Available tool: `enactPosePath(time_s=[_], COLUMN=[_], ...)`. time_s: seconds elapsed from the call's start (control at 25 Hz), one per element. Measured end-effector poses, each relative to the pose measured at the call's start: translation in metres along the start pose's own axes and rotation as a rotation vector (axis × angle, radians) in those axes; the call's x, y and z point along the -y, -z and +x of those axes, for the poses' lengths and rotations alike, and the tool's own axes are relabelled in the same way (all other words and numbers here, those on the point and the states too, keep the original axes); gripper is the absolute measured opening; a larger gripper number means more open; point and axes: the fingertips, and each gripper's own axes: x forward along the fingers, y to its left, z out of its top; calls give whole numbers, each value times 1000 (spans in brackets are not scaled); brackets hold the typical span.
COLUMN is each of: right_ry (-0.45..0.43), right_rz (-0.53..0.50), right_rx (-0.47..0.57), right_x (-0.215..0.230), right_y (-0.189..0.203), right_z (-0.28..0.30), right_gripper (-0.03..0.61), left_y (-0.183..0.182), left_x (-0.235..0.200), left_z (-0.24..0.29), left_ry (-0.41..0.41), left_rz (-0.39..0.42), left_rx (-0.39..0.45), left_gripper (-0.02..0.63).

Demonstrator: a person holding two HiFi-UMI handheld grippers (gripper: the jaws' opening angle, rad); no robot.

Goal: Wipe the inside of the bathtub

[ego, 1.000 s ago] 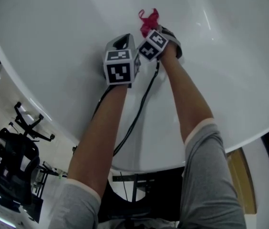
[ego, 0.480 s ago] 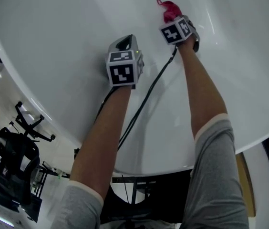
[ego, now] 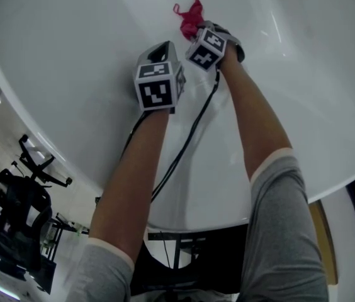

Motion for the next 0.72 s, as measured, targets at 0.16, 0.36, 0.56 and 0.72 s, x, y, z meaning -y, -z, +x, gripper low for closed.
enactPosePath(time_s=[0.16, 0.36, 0.56, 0.72], right_ry=[28, 94, 8, -111], right_rz=[-21, 112, 14, -157], right_rx=[-104, -218, -203, -206], right_x=[43, 71, -4, -69], right_y=[58, 118, 90, 71], right_z=[-16, -45, -37, -25], right_gripper=[92, 91, 91, 91], left_y=[-2, -5, -1, -3], left_x=[8, 18, 17, 11], left_z=[1, 1, -4, -5], left_ry=[8, 31, 28, 15], left_rz=[6, 1, 2, 10], left_rx=[-3, 11, 7, 9], left_gripper=[5, 5, 5, 5])
